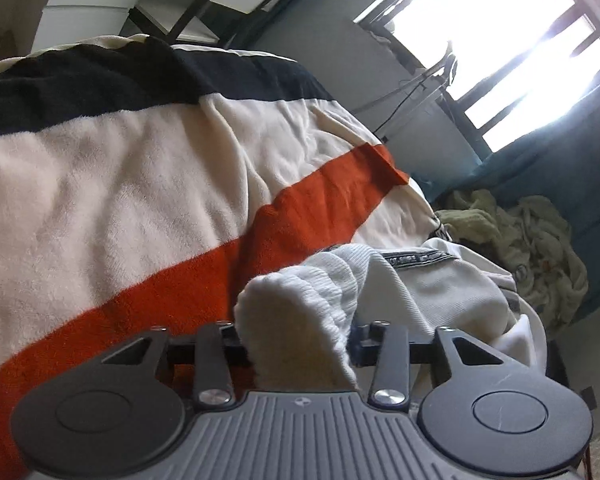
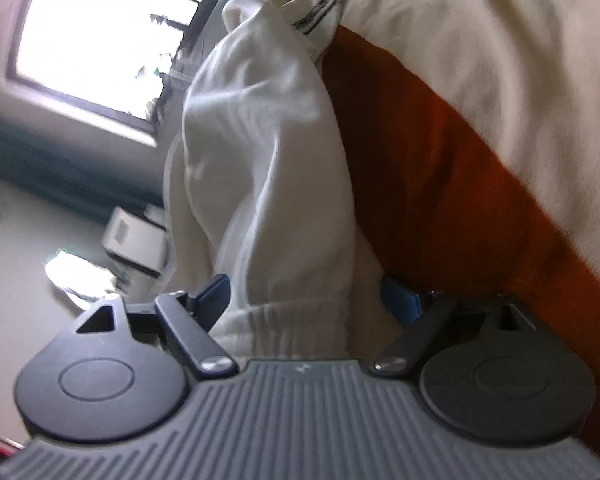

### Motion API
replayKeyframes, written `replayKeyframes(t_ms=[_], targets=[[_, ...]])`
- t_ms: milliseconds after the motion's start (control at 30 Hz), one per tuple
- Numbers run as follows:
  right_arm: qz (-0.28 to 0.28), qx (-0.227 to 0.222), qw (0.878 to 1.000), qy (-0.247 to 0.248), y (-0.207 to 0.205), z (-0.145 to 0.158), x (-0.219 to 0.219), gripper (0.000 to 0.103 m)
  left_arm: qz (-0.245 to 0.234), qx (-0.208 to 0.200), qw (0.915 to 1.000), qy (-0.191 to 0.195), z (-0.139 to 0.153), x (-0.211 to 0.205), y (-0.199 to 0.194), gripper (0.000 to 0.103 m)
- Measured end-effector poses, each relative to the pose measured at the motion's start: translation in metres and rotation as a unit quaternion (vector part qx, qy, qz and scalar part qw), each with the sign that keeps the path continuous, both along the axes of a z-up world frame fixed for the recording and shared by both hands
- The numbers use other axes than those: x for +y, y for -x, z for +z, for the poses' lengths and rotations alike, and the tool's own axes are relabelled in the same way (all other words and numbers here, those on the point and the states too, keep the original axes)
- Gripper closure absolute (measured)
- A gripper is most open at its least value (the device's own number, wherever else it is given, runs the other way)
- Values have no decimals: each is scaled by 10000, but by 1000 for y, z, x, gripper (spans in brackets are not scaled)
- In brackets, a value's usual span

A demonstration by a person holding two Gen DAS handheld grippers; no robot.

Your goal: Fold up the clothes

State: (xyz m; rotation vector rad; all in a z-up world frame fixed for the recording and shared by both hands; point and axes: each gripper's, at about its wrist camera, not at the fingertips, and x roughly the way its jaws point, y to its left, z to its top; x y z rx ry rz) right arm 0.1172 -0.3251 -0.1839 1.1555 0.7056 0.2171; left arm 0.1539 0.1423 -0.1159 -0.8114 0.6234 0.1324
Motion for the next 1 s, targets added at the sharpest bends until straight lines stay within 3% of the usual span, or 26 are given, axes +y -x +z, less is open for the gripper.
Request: replayKeyframes(t_ms=[67,100,167,233,333,467,633,800,1000], targets=[[30,79,9988,-481,-1,-4,4,44,-52,-9,9997,223,3,8,-3,82],[78,101,9987,-492,0,-3,9,59,-59,-38,9995,299,6,13,-5,84],[185,110,9987,-466,2,2,21,71,-100,-101,9992,366,15,23,-11,88],[245,-91,9982,-543,5,11,37,77,-134,-225,9996,124,32,32,-20,89],[420,-374,9964,-631,3,28,75,80,-76,-370,9989,-270,60,50,-37,89],[781,-576,9900,-1025,-15,41,146,81,277,-202,9975,-618,89,96,-77,90],[1556,-499,9782,-1284,-61,48,255,81,647,153,9905,-1208,113,159,-134,90],[2091,-199,9670,-1444,-104,46,351,81,1012,506,9773,-1791,136,223,-191,90],[2506,331,9601,-1193,-127,43,393,79,837,1082,9727,-1874,95,254,-229,88]])
